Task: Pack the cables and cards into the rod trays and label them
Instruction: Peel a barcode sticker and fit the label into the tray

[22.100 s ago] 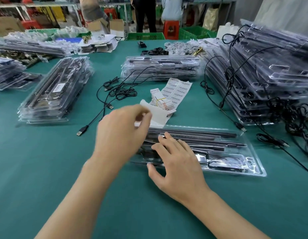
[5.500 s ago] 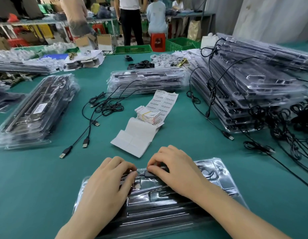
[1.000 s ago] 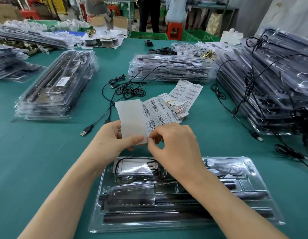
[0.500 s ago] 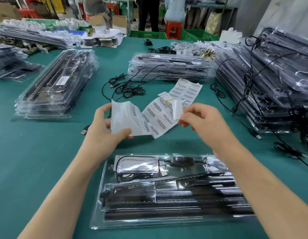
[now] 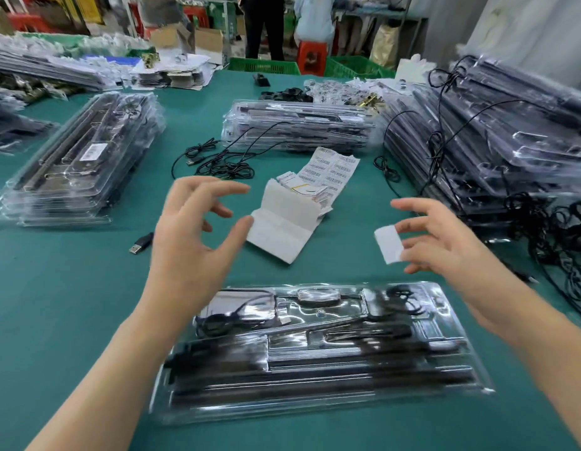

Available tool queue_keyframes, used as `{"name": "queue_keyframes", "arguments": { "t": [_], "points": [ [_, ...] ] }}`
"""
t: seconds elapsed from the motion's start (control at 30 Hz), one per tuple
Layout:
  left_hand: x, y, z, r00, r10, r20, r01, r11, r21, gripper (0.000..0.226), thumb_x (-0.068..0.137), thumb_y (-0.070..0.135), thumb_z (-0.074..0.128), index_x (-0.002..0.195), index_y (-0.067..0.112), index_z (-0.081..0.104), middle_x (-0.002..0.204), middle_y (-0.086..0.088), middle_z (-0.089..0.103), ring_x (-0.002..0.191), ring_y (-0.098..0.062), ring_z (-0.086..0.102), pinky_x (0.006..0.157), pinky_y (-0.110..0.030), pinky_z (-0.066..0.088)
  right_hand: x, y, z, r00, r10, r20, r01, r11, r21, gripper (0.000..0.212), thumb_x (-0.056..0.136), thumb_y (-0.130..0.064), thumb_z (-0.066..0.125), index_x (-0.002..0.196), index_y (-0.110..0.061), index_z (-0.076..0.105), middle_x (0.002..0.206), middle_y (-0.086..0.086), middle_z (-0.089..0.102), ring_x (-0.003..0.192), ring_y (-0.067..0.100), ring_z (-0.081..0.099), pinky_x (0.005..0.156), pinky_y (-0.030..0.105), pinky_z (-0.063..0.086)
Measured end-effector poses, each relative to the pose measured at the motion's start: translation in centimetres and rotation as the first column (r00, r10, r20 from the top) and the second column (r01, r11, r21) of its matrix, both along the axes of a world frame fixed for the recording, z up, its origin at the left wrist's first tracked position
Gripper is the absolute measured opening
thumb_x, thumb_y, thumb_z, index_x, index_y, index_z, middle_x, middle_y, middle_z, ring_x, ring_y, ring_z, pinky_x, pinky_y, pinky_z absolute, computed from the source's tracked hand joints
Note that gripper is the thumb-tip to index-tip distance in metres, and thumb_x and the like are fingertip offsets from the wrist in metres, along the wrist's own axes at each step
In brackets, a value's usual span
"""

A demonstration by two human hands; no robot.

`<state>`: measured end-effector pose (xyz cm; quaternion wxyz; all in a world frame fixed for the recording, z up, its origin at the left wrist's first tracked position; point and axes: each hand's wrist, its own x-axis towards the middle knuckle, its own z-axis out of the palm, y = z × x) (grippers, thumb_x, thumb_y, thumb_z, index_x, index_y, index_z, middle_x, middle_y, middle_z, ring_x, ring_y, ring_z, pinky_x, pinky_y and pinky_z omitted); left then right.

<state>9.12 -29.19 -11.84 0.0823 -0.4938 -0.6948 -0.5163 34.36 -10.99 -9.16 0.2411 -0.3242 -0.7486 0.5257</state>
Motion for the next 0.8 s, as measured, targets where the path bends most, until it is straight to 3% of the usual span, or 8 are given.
{"name": "queue_keyframes", "arguments": {
  "t": [0.1,0.2,0.4,0.57,0.67,0.73,0.8],
  "points": [
    [3.5,1.4,2.3,0.934,-0.210,-0.291,0.183,0.976,-0.117,0.015,0.092,0.034,0.076,0.107,0.029,0.075,0.104,0.011,0.063,0.086,-0.006,0.061,0.080,-0.031,0.047,-0.5,-1.2,-0.2,0.999,0.037,0.018,-0.035,0.992,-0.121,0.045,0.075,-0.015,0.066,0.114,-0.037,0.068,0.111,-0.005,0.066,0.094,0.011,0.065,0.076,0.033,0.054],
    [6.1,3.3,3.7,0.834,-0.310,-0.457,0.241,0.949,-0.204,0.019,0.086,0.044,0.080,0.099,0.030,0.078,0.095,0.010,0.068,0.084,-0.012,0.062,0.074,-0.035,0.044,-1.2,-2.0,-0.4,0.998,0.064,-0.003,-0.063,0.965,-0.254,0.040,0.070,-0.019,0.065,0.108,-0.029,0.072,0.106,-0.008,0.071,0.093,0.014,0.067,0.071,0.036,0.050],
    [7.6,4.6,4.0,0.830,-0.350,-0.434,0.276,0.934,-0.226,0.021,0.081,0.049,0.083,0.088,0.030,0.078,0.085,0.011,0.069,0.074,-0.012,0.062,0.068,-0.034,0.044,-0.8,-2.4,-0.5,0.998,0.031,-0.056,-0.049,0.933,-0.357,0.035,0.080,-0.016,0.055,0.110,-0.020,0.071,0.109,0.004,0.071,0.089,0.012,0.063,0.071,0.036,0.045],
    [8.5,5.2,3.5,0.841,-0.312,-0.442,0.257,0.949,-0.181,0.009,0.086,0.034,0.081,0.082,0.026,0.078,0.080,0.010,0.068,0.070,-0.012,0.061,0.065,-0.037,0.048,-0.3,-2.4,-0.5,0.997,-0.001,-0.078,-0.032,0.905,-0.423,0.038,0.080,-0.020,0.056,0.114,-0.015,0.071,0.105,0.000,0.070,0.085,0.013,0.063,0.072,0.035,0.044],
    [8.8,5.4,3.1,0.905,-0.301,-0.300,0.261,0.951,-0.167,0.006,0.087,0.029,0.079,0.083,0.026,0.076,0.079,0.012,0.067,0.071,-0.007,0.061,0.062,-0.033,0.050,0.4,-2.0,-0.2,0.994,0.016,-0.110,-0.066,0.885,-0.461,0.030,0.092,-0.023,0.060,0.120,-0.018,0.071,0.110,0.003,0.071,0.088,0.015,0.065,0.076,0.036,0.045],
    [8.8,5.5,2.8,0.950,-0.302,-0.082,0.288,0.947,-0.142,0.005,0.087,0.027,0.079,0.083,0.026,0.076,0.079,0.014,0.069,0.071,-0.004,0.063,0.062,-0.021,0.045,1.1,-1.5,0.0,0.989,0.016,-0.149,-0.085,0.878,-0.471,0.037,0.091,-0.035,0.065,0.125,-0.023,0.070,0.115,0.004,0.070,0.094,0.018,0.066,0.079,0.037,0.046],
    [8.7,5.7,2.6,0.938,-0.289,0.194,0.311,0.946,-0.095,0.006,0.087,0.024,0.080,0.082,0.025,0.077,0.076,0.017,0.071,0.064,0.002,0.061,0.062,-0.009,0.039,1.7,-1.1,0.2,0.985,0.012,-0.172,-0.089,0.891,-0.446,0.038,0.092,-0.041,0.063,0.125,-0.025,0.070,0.116,0.002,0.070,0.096,0.019,0.067,0.080,0.038,0.047]
  ]
}}
